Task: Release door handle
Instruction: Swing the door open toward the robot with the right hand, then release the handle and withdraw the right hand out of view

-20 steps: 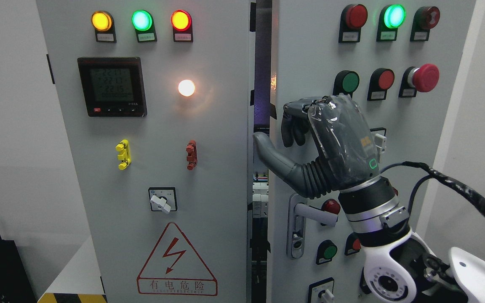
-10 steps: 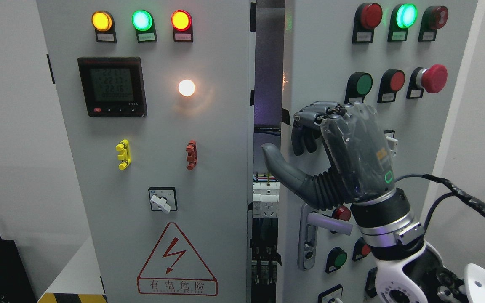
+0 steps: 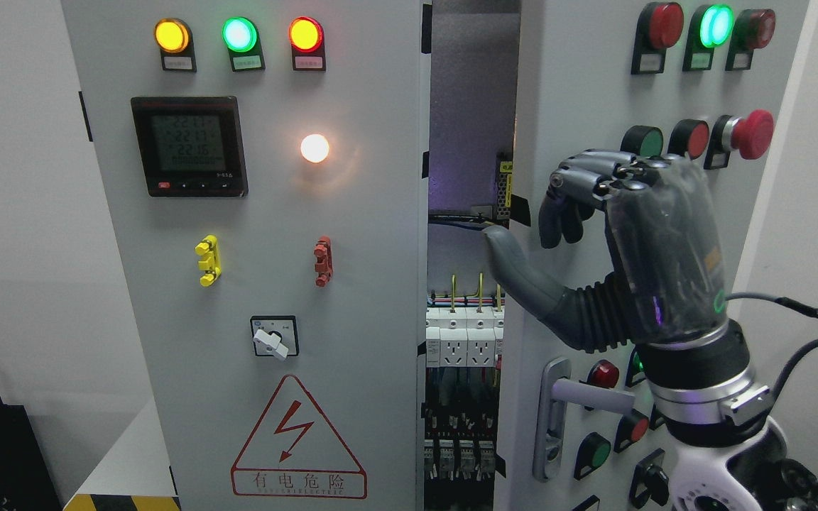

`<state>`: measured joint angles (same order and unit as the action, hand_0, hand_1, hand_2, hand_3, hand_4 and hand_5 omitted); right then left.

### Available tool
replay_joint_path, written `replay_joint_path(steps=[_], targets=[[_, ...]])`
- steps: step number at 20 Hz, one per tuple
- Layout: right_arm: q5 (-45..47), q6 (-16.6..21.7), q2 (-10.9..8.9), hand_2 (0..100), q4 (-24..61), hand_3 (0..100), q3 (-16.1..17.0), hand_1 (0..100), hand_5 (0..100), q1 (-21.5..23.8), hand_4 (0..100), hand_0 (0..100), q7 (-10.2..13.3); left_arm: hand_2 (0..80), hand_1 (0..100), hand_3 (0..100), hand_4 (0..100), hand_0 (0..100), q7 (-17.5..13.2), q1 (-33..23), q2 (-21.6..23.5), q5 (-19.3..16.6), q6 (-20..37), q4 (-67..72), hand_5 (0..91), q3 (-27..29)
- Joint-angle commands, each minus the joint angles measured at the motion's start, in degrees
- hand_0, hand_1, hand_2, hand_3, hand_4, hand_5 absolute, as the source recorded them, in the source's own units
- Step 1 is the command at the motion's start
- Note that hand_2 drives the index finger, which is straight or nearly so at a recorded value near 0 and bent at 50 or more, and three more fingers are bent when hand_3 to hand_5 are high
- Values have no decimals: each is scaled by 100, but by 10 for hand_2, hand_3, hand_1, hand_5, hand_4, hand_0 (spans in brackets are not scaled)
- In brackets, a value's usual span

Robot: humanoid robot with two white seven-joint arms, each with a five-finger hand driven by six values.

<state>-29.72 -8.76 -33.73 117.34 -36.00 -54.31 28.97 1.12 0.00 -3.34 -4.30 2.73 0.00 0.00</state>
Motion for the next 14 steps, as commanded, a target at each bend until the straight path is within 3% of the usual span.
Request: replay_joint_path(steps=[1, 6, 11, 14], targets=[[-200, 225, 384, 847, 219, 1000, 1068, 383, 986, 157, 1000, 391, 29, 0, 389, 0, 0, 120, 2, 9, 0, 0, 0, 53, 0, 9], [-350, 497, 841, 845, 219, 1000, 1954, 377, 986, 342, 1000, 394, -23, 0, 389, 0, 0, 120, 2, 18, 0, 0, 0, 53, 0, 9], [-403, 595, 789, 843, 219, 1000, 2666, 371, 987, 649, 1000, 401, -32, 0, 389, 0, 0, 120, 2, 18, 0, 0, 0, 53, 0, 9], [-516, 595, 798, 807, 211, 1000, 3351, 365, 990, 1175, 969, 416, -41, 0, 389, 0, 0, 120, 2, 18, 0, 0, 0, 53, 0, 9]])
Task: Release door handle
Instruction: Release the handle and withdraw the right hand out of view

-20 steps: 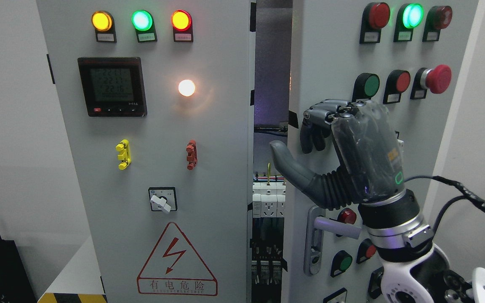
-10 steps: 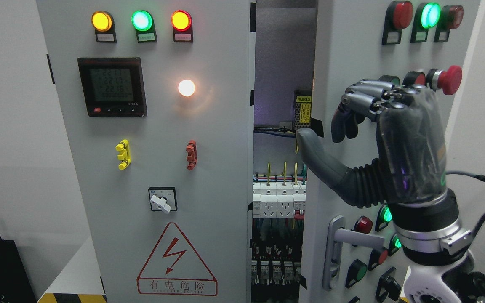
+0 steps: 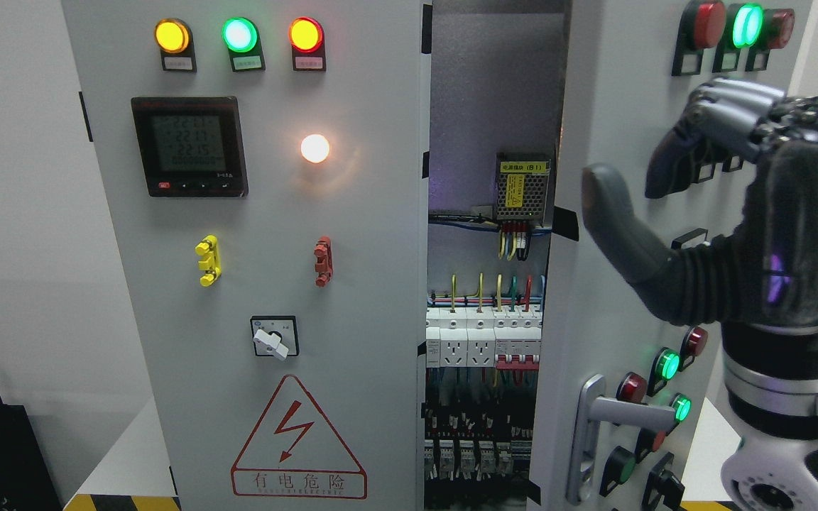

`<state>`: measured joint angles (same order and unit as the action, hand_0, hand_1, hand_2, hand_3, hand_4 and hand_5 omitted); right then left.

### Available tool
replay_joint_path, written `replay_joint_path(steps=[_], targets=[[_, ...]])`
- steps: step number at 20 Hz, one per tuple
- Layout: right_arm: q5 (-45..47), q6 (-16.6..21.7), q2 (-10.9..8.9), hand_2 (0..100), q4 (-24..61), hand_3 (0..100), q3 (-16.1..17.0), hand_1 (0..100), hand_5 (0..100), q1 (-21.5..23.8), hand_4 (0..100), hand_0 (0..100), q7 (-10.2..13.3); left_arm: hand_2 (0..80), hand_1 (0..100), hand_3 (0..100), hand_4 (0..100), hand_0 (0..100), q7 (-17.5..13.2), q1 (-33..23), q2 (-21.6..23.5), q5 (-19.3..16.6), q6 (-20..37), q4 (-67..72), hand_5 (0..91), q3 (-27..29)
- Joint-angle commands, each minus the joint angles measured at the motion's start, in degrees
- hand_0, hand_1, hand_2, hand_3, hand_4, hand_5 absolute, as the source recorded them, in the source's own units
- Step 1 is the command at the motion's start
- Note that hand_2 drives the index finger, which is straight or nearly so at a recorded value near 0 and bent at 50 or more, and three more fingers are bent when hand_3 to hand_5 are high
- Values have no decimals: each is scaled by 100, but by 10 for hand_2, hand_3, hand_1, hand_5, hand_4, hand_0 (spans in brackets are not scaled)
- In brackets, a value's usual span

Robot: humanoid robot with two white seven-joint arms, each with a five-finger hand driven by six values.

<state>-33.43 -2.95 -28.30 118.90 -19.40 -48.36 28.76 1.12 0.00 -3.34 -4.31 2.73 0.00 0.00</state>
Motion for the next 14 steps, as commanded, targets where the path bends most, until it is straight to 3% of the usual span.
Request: replay_joint_path(steps=[1, 4, 6, 10, 14], targets=[[-155, 14, 246, 780, 54, 1000, 1972, 365, 988, 808, 959, 425, -29, 0, 389, 0, 0, 120, 2, 18, 0, 0, -1, 53, 0, 9], [-164, -3, 272, 653, 36, 991, 2842, 370, 945, 1651, 863, 454, -195, 0, 389, 0, 0, 120, 2, 18, 0, 0, -1, 53, 0, 9], [-164, 5, 290, 517, 1, 784, 3405, 370, 728, 2354, 679, 483, -222, 0, 389, 0, 0, 120, 2, 9, 0, 0, -1, 53, 0, 9], [-146, -3, 369, 402, -130, 638, 4101, 354, 532, 3375, 536, 517, -196, 0, 389, 0, 0, 120, 2, 18, 0, 0, -1, 53, 0, 9], [-102, -3, 965, 321, -358, 511, 4751, 339, 346, 4368, 411, 528, -205, 0, 389, 0, 0, 120, 2, 18, 0, 0, -1, 53, 0, 9]])
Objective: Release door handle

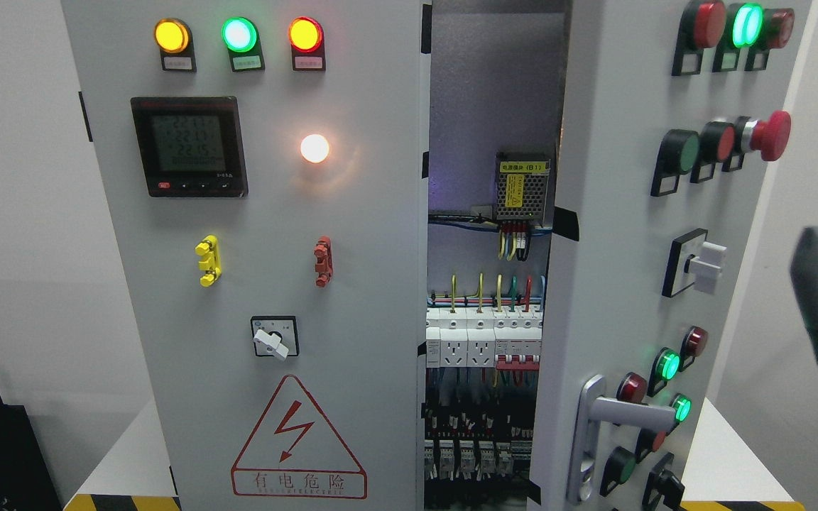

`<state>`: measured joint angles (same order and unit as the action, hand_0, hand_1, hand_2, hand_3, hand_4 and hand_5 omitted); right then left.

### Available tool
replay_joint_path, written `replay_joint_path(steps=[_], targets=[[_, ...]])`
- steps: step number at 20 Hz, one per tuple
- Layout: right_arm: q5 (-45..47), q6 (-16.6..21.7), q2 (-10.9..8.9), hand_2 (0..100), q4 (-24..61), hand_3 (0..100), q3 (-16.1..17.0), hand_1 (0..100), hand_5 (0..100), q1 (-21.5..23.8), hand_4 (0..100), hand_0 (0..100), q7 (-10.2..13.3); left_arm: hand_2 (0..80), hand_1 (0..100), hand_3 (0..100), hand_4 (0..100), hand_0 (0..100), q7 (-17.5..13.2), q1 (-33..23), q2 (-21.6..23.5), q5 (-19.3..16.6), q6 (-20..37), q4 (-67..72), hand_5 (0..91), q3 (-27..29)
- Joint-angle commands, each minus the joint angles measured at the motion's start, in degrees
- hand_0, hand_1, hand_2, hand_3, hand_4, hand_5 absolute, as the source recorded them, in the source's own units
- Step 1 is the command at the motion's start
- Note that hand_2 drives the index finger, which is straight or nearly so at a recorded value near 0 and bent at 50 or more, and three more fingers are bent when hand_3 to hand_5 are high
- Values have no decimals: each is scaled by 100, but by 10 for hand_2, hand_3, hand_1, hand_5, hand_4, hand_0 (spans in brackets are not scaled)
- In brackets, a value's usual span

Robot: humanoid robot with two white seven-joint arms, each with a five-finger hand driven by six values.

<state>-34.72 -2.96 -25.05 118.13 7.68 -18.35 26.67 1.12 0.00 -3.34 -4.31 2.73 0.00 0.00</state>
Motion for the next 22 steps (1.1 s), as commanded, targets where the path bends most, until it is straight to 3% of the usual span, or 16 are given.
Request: replay_joint_path(steps=[1, 6, 11, 14, 18, 22], targets=[[53, -3, 807, 303, -325, 480, 2166, 337, 334, 1543, 393, 529, 5, 0, 389, 0, 0, 120, 2, 18, 0, 0, -1, 53, 0, 9], [342, 41, 1827, 268, -764, 384, 2720, 323, 292, 2852, 326, 540, -13, 0, 389, 0, 0, 120, 2, 18, 0, 0, -1, 53, 0, 9], [1177, 270, 2372, 250, -1475, 324, 2747, 315, 268, 3934, 294, 541, -48, 0, 389, 0, 0, 120, 2, 18, 0, 0, -1, 53, 0, 9], [1406, 602, 2732, 248, -2177, 311, 2747, 294, 261, 4330, 285, 557, -328, 0, 389, 0, 0, 120, 2, 18, 0, 0, -1, 53, 0, 9], [1600, 1130, 2997, 198, -3574, 214, 2765, 222, 200, 4612, 205, 580, -741, 0, 389, 0, 0, 120, 2, 17, 0, 0, -1, 53, 0, 9], [1714, 1429, 3015, 166, -5138, 167, 2747, 216, 139, 4683, 155, 544, -1005, 0, 389, 0, 0, 120, 2, 18, 0, 0, -1, 53, 0, 9]])
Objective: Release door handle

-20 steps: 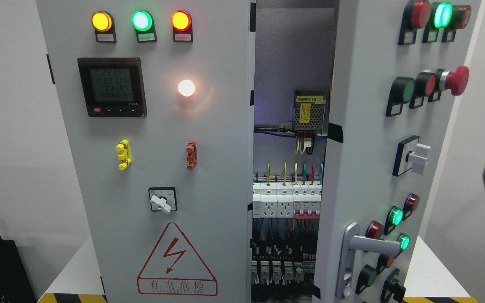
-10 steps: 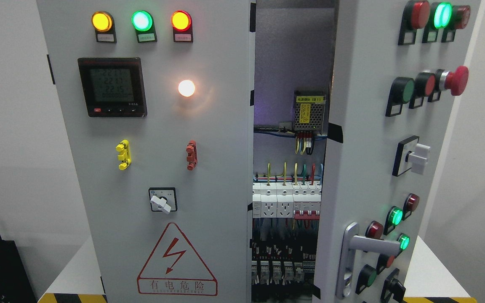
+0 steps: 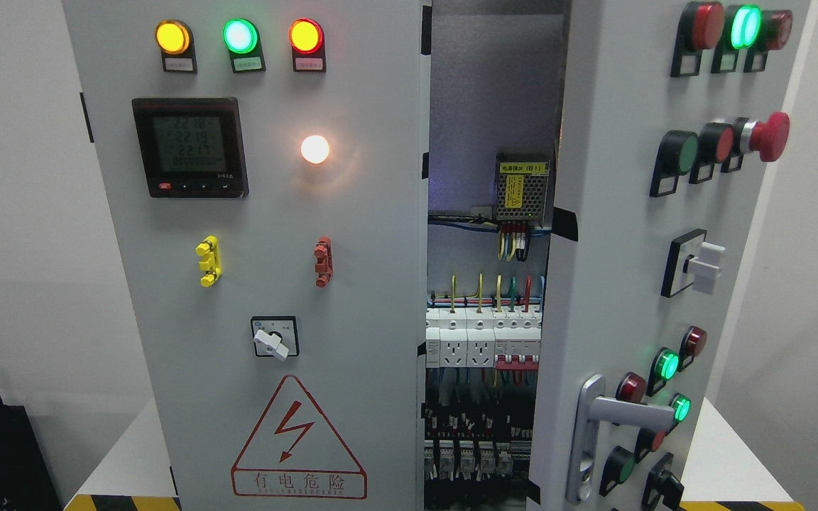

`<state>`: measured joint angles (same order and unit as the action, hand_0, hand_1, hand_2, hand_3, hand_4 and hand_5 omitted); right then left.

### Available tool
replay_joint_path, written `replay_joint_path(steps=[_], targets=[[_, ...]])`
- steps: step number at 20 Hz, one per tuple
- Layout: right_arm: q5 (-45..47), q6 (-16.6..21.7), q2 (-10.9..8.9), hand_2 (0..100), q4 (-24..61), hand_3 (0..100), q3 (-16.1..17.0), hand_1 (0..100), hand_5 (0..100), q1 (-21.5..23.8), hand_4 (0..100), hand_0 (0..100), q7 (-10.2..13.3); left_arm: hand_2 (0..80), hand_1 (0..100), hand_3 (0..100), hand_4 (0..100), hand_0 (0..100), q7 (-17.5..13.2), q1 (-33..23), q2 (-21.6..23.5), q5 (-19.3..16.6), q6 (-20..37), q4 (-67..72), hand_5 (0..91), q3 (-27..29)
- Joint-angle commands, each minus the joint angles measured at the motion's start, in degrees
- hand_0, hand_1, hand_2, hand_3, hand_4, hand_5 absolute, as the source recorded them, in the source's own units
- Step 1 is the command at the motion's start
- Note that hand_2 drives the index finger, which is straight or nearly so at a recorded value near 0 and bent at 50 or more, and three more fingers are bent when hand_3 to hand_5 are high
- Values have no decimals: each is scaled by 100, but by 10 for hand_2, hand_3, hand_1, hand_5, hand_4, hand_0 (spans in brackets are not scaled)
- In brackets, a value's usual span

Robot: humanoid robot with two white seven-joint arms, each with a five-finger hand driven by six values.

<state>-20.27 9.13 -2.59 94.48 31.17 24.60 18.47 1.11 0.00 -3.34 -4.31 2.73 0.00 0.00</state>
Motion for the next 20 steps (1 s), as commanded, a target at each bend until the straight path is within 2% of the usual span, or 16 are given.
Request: replay_joint_path(steps=[1, 5, 8, 11, 14, 17, 20], targets=[[277, 256, 760, 155, -3142, 152, 390, 218, 105, 370, 142, 530, -264, 0, 389, 0, 0, 120, 3, 18, 0, 0, -1, 53, 0, 9], [269, 247, 734, 130, -4532, 113, 319, 236, 0, 274, 74, 499, -817, 0, 389, 0, 0, 120, 3, 9, 0, 0, -1, 53, 0, 9], [269, 203, 690, 103, -5367, 61, 310, 258, 0, 106, 4, 457, -985, 0, 389, 0, 0, 120, 3, 18, 0, 0, -1, 53, 0, 9], [260, 194, 585, 95, -6211, 47, 293, 261, 0, -131, 0, 451, -1344, 0, 389, 0, 0, 120, 3, 17, 0, 0, -1, 53, 0, 9], [260, 116, 550, 69, -6905, 42, 48, 258, 0, -306, 0, 447, -1547, 0, 389, 0, 0, 120, 3, 18, 0, 0, -1, 53, 0, 9], [260, -209, 391, 24, -7705, 7, -233, 226, 0, -649, 0, 451, -1837, 0, 389, 0, 0, 120, 3, 18, 0, 0, -1, 53, 0, 9], [260, -271, 374, 0, -8067, 0, -524, 201, 0, -746, 0, 458, -1943, 0, 389, 0, 0, 120, 3, 18, 0, 0, -1, 53, 0, 9]])
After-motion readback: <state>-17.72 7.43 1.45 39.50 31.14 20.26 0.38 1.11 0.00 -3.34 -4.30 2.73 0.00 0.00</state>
